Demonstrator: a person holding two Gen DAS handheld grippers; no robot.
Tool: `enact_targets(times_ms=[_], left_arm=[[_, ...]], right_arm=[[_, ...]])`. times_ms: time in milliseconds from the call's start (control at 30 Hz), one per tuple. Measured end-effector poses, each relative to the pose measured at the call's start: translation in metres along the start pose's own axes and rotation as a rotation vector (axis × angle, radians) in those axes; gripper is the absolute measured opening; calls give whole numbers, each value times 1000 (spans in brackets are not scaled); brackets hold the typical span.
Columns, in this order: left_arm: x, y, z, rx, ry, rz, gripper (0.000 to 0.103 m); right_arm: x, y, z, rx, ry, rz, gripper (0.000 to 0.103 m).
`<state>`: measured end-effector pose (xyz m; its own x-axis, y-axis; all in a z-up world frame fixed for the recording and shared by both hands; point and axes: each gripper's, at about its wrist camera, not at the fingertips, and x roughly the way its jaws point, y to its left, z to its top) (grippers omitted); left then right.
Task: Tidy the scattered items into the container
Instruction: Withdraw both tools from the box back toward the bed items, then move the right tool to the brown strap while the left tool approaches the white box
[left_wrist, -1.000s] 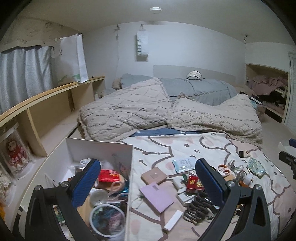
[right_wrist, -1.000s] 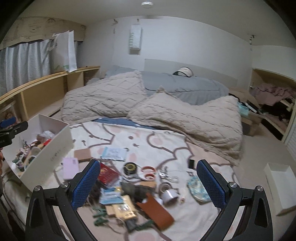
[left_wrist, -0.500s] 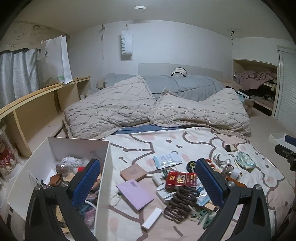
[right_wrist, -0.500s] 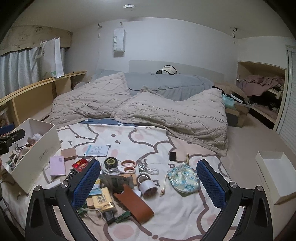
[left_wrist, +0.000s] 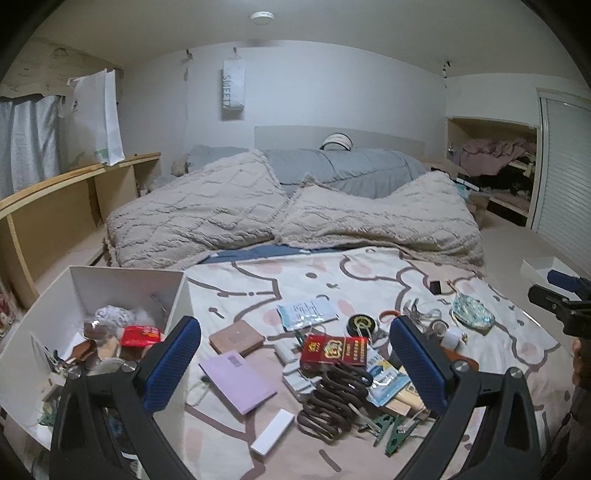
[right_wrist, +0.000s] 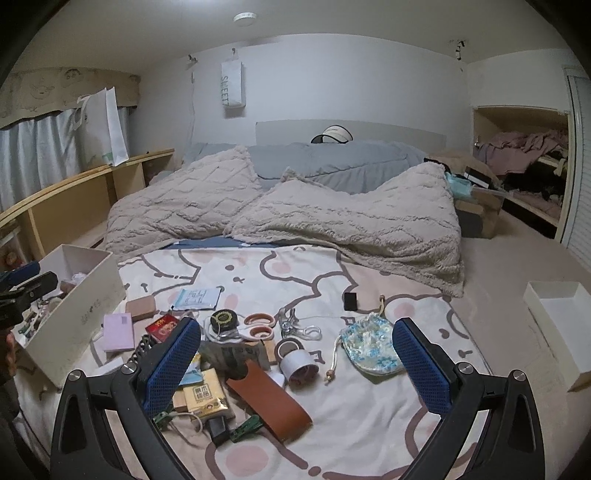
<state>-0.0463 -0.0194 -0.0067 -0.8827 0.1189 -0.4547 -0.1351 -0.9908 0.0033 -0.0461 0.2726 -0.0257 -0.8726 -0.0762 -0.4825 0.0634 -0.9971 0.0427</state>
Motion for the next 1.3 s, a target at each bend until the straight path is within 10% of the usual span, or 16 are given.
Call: enact_targets(times_ms=[1300], left_arm=[[92,8,-109,49,401,65,103]], right_arm=[[97,-11,-105,-162,426,58,103]])
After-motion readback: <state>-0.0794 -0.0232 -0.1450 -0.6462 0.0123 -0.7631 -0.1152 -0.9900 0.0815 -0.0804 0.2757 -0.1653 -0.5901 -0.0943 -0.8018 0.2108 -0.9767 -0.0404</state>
